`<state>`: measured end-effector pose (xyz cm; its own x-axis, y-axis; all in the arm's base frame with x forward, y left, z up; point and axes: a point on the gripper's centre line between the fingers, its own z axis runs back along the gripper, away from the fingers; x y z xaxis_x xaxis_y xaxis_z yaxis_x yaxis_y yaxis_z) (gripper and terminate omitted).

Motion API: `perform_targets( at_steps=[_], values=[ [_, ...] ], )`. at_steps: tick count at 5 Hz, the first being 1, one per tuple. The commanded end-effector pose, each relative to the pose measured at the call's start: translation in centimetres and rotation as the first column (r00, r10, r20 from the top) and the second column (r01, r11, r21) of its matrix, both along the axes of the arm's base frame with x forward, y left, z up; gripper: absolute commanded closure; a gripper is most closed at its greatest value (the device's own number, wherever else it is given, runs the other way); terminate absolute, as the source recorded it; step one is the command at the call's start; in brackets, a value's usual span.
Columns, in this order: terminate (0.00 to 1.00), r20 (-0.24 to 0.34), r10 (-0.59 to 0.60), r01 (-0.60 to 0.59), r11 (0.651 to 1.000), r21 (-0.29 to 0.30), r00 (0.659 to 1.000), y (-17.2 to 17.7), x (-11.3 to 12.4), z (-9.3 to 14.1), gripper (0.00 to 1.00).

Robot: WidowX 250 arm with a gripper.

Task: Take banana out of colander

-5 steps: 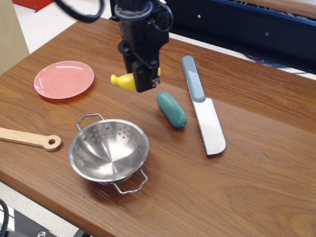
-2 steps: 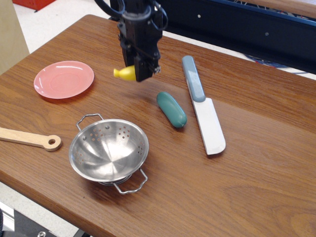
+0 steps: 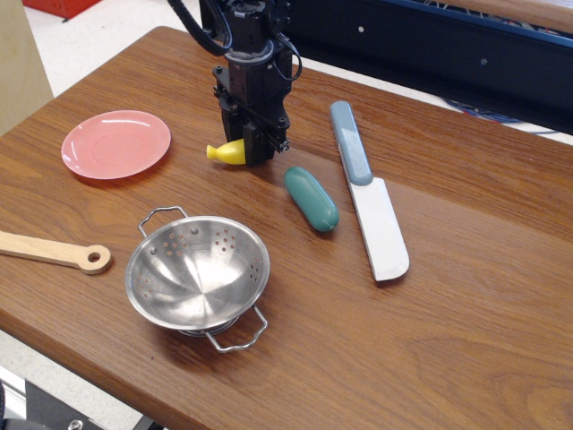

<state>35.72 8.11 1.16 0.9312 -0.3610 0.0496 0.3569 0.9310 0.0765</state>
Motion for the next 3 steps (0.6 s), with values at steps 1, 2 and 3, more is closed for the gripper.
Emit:
perform_targets(
  at_steps=[1, 2, 3],
  values=[
    [0.00, 0.092, 0.045, -0.041, 0.998, -0.050, 0.995, 2.4, 0.3, 3.0, 0.00],
    [0.00, 0.225, 0.092, -0.090, 0.996, -0.021, 0.970, 2.2, -0.1, 5.4, 0.00],
    [0.00, 0.266, 0.195, -0.176, 0.980, -0.095, 0.944, 1.4, -0.5, 9.4, 0.00]
  ],
)
